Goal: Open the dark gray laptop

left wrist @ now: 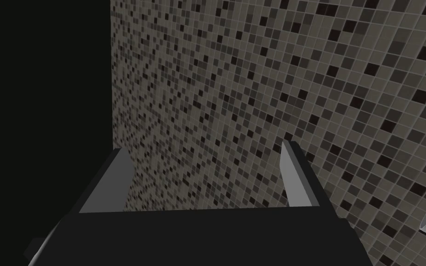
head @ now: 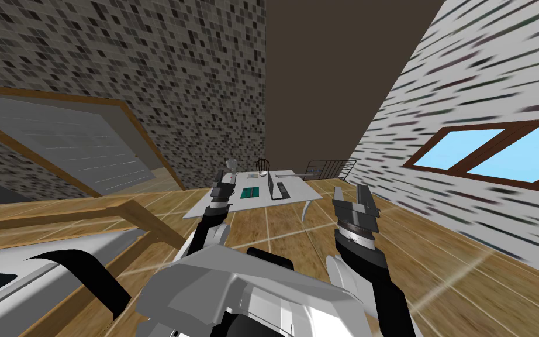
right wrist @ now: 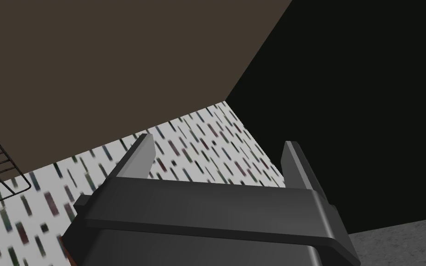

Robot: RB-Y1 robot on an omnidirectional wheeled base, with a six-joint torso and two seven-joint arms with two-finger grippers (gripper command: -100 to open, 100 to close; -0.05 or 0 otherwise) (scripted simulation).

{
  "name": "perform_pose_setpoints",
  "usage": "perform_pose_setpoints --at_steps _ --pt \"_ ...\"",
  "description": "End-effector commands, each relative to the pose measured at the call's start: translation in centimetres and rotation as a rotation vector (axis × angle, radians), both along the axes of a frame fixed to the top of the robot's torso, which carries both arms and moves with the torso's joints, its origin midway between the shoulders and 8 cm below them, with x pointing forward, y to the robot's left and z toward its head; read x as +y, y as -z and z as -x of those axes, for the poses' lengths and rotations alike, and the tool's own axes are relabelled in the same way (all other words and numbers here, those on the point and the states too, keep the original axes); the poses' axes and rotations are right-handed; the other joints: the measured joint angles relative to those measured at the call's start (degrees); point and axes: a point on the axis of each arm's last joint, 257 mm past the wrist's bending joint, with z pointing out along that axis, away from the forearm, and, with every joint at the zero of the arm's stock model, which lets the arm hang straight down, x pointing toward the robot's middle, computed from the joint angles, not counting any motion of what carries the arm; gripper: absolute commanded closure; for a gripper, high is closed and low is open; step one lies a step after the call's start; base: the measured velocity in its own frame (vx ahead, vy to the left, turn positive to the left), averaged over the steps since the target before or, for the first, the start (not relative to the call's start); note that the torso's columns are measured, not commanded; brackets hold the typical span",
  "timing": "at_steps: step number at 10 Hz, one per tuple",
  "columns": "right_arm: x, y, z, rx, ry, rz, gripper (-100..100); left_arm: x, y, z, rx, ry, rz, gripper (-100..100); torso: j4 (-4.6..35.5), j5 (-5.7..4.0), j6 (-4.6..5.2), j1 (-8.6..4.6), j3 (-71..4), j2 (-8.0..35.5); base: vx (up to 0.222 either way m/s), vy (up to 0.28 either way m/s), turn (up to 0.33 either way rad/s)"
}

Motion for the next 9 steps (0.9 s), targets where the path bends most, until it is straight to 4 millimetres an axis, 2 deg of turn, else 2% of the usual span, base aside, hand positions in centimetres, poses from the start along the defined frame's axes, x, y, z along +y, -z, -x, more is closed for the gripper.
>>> perform_pose_setpoints --at_steps 1,9 --pt "0.0 0.0 0.0 0.0 0.0 0.0 0 0.0 0.0 0.0 0.0 0.0 0.0 0 2.35 0.0 0.0 0.0 -4.67 2.32 0.0 0.0 0.0" --pt "0.0 -0.02 0.01 0.0 0.0 0.0 0 0.0 -0.02 0.01 0.0 0.0 0.0 0 35.37 0.0 0.0 0.0 -70.73 35.39 0.0 0.0 0.0"
